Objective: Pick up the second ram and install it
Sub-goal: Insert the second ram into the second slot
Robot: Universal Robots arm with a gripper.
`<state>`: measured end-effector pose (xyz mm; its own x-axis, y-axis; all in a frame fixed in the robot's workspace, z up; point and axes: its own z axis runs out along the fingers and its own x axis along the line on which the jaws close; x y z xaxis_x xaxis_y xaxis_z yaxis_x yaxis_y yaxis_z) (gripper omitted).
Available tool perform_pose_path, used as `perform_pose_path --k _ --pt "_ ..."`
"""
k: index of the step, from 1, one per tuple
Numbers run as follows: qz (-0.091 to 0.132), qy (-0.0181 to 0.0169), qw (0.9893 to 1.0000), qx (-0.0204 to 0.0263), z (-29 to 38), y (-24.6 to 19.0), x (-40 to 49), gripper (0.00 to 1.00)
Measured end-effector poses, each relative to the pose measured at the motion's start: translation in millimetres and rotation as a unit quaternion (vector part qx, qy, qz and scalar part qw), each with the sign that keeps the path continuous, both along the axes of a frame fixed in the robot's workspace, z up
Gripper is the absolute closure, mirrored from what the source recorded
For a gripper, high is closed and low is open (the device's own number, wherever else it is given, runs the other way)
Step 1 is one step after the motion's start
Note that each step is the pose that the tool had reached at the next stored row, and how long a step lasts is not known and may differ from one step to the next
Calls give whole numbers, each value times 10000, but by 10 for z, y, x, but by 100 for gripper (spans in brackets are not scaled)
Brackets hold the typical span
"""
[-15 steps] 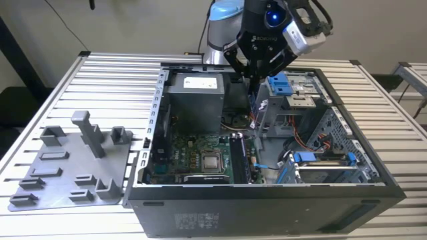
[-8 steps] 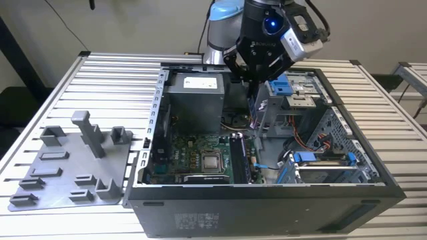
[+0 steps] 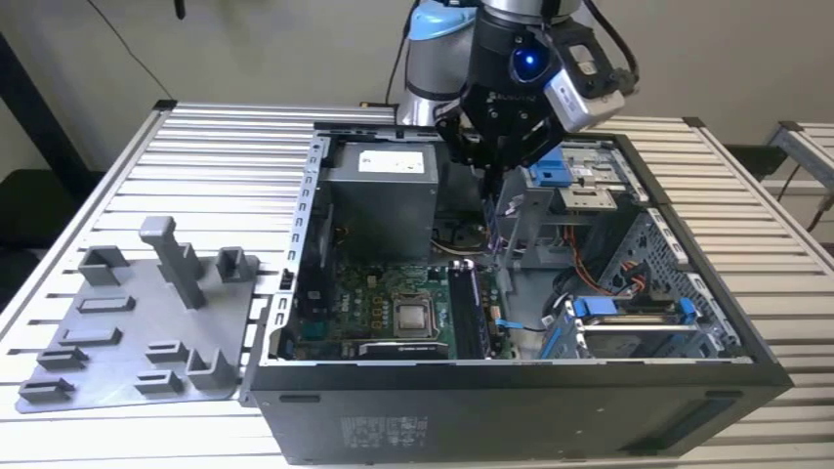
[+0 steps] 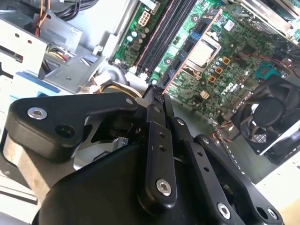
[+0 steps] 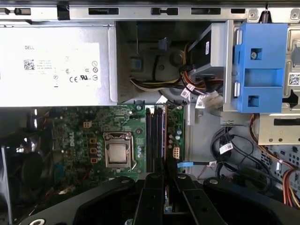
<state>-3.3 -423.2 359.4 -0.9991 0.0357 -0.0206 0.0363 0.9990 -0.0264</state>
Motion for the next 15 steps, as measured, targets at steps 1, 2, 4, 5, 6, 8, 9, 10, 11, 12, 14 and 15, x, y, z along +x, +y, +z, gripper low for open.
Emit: perform_pose_path --k 1,2,4,5,6,8,9,10,11,12,14,15 --pt "-1 0 10000 0 -10 0 0 86" --pt "-3 0 10000 0 -18 0 0 86" --pt "-5 0 10000 0 -35 0 0 86" --pt "-7 0 10000 0 -42 0 0 86" --pt "-8 0 10000 0 -47 0 0 86" --pt "-8 0 10000 0 -55 0 2 86" --pt "-8 0 10000 -1 -57 0 2 86" --pt "-9 0 10000 -1 -59 0 2 86" --pt "-9 0 10000 0 -63 0 2 86" --pt "-9 0 10000 0 -69 0 2 86" --pt "-9 0 10000 -1 -84 0 2 86" --pt "-9 0 10000 -2 -92 0 2 86"
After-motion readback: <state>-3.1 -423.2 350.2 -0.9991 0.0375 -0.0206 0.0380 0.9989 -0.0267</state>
